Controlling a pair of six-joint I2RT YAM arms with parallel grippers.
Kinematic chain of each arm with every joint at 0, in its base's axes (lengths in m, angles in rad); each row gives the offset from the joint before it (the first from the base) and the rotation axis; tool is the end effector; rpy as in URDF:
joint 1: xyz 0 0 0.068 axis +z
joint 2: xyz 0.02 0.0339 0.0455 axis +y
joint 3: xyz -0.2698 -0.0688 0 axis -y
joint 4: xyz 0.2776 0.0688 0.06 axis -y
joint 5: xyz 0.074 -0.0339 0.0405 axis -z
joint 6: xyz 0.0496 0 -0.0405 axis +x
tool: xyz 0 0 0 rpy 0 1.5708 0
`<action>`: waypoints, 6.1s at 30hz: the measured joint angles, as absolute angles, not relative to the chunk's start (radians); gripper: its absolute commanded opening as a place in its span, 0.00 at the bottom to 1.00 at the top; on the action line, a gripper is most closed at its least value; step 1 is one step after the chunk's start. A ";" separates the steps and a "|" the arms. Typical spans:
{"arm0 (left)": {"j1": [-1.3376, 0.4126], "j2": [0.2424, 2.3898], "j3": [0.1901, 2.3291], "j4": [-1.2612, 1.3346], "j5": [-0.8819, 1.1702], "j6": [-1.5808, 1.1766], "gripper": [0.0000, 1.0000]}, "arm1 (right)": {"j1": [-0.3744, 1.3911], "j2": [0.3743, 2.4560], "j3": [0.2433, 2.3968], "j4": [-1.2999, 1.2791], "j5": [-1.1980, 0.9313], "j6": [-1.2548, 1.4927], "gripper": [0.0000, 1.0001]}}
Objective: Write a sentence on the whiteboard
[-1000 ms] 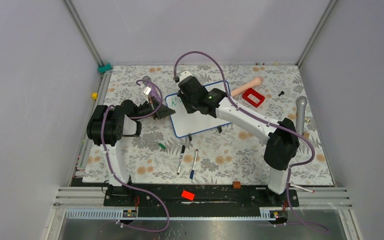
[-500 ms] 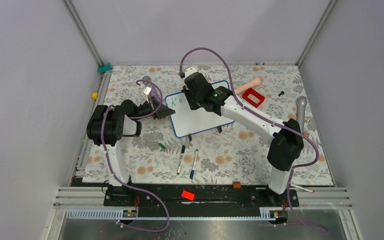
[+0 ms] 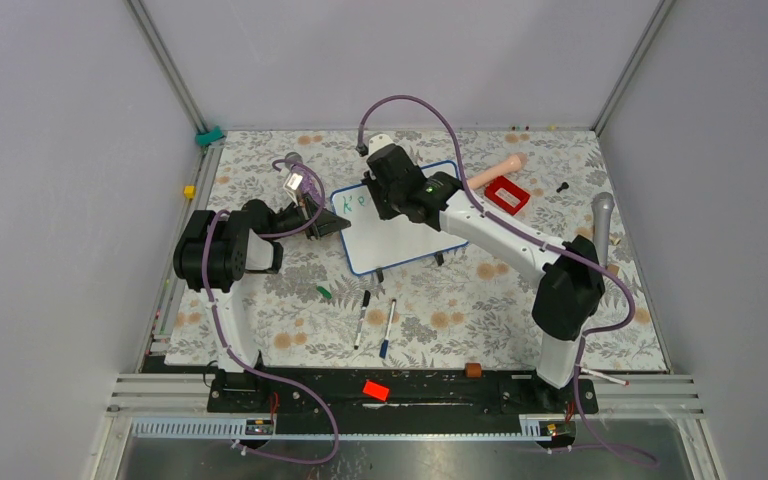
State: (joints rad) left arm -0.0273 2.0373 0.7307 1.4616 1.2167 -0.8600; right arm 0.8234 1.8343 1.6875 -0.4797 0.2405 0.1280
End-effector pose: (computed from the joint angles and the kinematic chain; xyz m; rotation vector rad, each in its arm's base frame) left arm 0.3605 -0.0564 0.1163 0.4579 1.6760 -1.5235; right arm 0.3299 0.3386 0.3211 -0.6180 2.1010 0.2764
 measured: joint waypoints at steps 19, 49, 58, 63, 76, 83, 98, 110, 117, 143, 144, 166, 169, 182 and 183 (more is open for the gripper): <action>-0.027 2.037 0.730 1.460 1.214 -0.860 0.00 | 0.823 1.852 1.713 -0.499 0.264 0.132 0.00; -0.027 2.037 0.730 1.460 1.215 -0.860 0.00 | 0.815 1.882 1.781 -0.547 0.223 0.131 0.00; -0.027 2.037 0.730 1.460 1.215 -0.860 0.00 | 0.815 1.882 1.773 -0.553 0.218 0.131 0.00; -0.027 2.037 0.730 1.457 1.212 -0.860 0.00 | 0.815 1.882 1.764 -0.561 0.218 0.131 0.00; -0.027 2.037 0.730 1.457 1.212 -0.860 0.00 | 0.815 1.880 1.763 -0.573 0.229 0.131 0.00; -0.027 2.037 0.730 1.457 1.212 -0.860 0.00 | 0.815 1.876 1.762 -0.575 0.245 0.131 0.00; -0.027 2.037 0.730 1.461 1.216 -0.860 0.00 | 0.752 1.718 1.579 -0.448 0.194 0.139 0.00; -0.027 2.037 0.730 1.461 1.216 -0.860 0.00 | 0.731 1.733 1.594 -0.428 0.165 0.143 0.00; -0.027 2.037 0.730 1.461 1.216 -0.860 0.00 | 0.731 1.753 1.608 -0.428 0.132 0.144 0.00; -0.027 2.037 0.730 1.460 1.215 -0.860 0.00 | 0.731 1.800 1.658 -0.436 0.121 0.147 0.00; -0.027 2.037 0.730 1.460 1.215 -0.860 0.00 | 0.731 1.800 1.658 -0.436 0.121 0.147 0.00; -0.027 2.037 0.730 1.457 1.212 -0.861 0.00 | 0.733 1.759 1.547 -0.437 0.103 0.181 0.00; -0.027 2.037 0.730 1.457 1.212 -0.861 0.00 | 0.733 1.757 1.546 -0.437 0.101 0.182 0.00; -0.027 2.037 0.728 1.462 1.213 -0.860 0.00 | 0.732 1.753 1.541 -0.440 0.092 0.185 0.00; -0.027 2.037 0.728 1.462 1.212 -0.860 0.00 | 0.732 1.752 1.541 -0.442 0.092 0.185 0.00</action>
State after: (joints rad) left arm -0.0273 2.0373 0.7280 1.4616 1.2121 -0.8604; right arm 0.7322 1.7519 1.5406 -0.4419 0.0921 0.1848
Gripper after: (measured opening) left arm 0.065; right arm 0.172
